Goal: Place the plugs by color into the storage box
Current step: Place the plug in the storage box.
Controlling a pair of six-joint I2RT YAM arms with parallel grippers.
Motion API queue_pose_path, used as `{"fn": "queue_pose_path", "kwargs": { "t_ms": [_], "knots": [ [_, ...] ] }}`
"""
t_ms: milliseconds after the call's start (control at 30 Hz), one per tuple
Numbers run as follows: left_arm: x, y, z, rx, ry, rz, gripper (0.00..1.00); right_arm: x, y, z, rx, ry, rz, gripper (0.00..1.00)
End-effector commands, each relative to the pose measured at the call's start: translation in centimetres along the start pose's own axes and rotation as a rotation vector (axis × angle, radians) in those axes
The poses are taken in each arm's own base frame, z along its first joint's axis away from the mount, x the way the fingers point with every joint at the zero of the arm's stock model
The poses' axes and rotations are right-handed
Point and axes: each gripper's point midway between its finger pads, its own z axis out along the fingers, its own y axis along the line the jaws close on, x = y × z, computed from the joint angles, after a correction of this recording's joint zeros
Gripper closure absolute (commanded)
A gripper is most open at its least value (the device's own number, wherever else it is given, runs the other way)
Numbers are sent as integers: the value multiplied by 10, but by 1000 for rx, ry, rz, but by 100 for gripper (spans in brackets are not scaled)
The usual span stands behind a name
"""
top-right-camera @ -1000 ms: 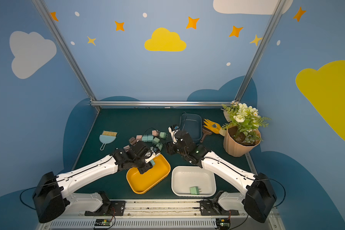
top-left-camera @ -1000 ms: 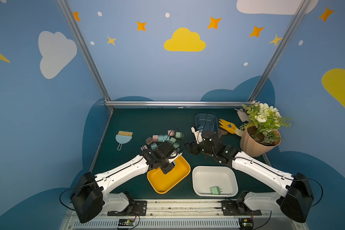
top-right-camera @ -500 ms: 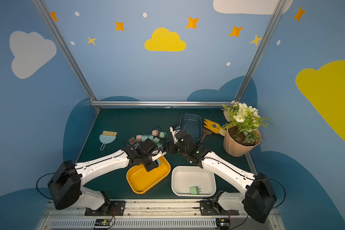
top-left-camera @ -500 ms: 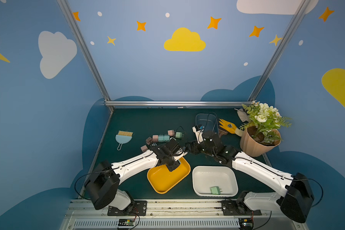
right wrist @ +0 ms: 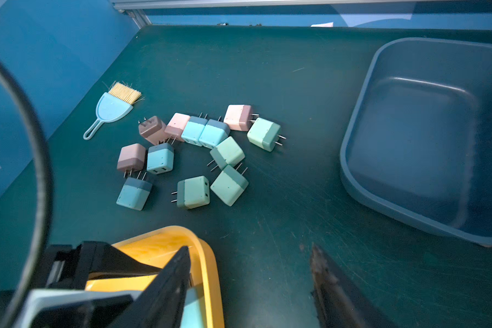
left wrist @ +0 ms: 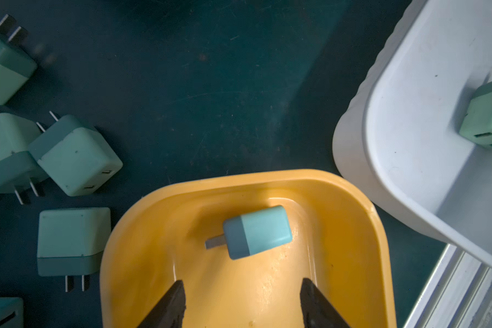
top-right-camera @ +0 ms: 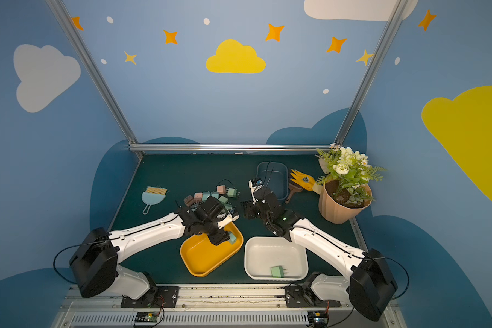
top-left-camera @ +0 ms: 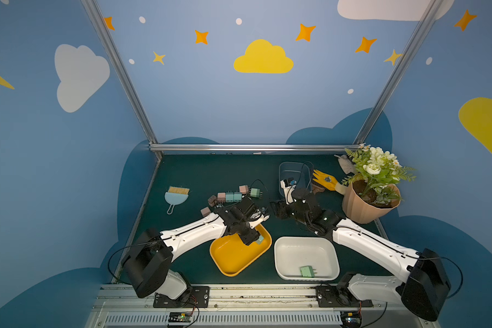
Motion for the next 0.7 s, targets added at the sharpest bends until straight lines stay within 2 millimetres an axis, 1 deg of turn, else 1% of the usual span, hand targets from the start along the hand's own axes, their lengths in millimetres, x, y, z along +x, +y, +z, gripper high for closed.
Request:
{"fn": "queue_pose_path", "kwargs": {
  "t_ms": [0, 67, 167, 267, 367, 433, 500, 567, 667],
  "knots": [
    [-11, 0, -14, 29, -87, 16, 35, -18, -7, -9, 22, -83, 15, 32],
    [-18, 3, -25, 36, -156, 23, 35, -19, -9, -10, 23, -86, 12, 32],
    [-28, 15, -44, 15, -298, 23, 34, -14, -10, -5, 24, -46, 14, 31],
    [-33, 23, -61, 0, -454, 55, 32, -3, -9, 5, 16, 39, 7, 31],
    [-30, 26, -71, -28, -540, 128, 29, 3, -6, 17, 7, 116, 11, 30],
    [-28, 26, -72, -49, -550, 182, 29, 3, -1, 25, -18, 154, 19, 30],
    [-24, 24, -68, -54, -539, 236, 29, 2, 5, 33, -48, 188, 16, 30],
    [-24, 28, -61, -69, -524, 266, 29, 0, 11, 43, -76, 228, 0, 30],
    [-24, 37, -51, -87, -513, 281, 29, 0, 14, 58, -81, 286, -22, 30]
  ]
}}
